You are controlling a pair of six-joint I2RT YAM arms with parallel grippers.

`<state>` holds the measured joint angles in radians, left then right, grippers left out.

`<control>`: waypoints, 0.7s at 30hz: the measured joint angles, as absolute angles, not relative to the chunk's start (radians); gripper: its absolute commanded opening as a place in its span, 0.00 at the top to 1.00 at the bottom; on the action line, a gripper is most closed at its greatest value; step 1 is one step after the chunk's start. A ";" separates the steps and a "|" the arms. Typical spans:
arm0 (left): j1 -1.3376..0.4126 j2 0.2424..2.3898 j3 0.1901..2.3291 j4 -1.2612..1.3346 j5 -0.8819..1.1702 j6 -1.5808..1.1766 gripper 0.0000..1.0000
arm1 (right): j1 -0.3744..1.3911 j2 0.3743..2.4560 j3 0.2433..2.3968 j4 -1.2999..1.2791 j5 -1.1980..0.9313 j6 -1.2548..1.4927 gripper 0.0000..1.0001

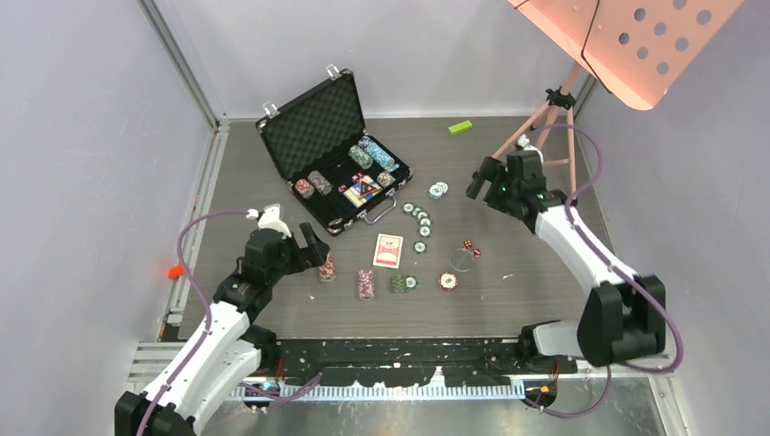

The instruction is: Pack up texas hold em set

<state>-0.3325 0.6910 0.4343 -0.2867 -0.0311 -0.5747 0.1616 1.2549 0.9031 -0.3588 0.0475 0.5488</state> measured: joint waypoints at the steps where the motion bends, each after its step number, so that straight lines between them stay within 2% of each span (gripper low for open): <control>1: -0.332 0.684 0.415 -0.274 -0.030 -0.574 0.02 | 0.175 1.295 0.937 -0.359 0.042 0.536 0.01; 7: -0.335 0.670 0.362 -0.257 -0.029 -0.571 0.02 | 0.218 1.548 1.147 -0.334 -0.030 0.441 0.00; 9: -0.339 0.666 0.353 -0.244 -0.030 -0.570 0.02 | 0.228 1.617 1.202 -0.333 -0.049 0.401 0.05; 12: -0.340 0.654 0.339 -0.234 -0.030 -0.570 0.02 | 0.235 1.712 1.295 -0.356 -0.067 0.341 0.06; 16: -0.341 0.646 0.336 -0.233 -0.035 -0.570 0.02 | 0.239 1.834 1.428 -0.410 -0.112 0.233 0.02; 21: -0.341 0.641 0.330 -0.221 -0.036 -0.570 0.02 | 0.241 1.952 1.580 -0.528 -0.184 0.089 0.00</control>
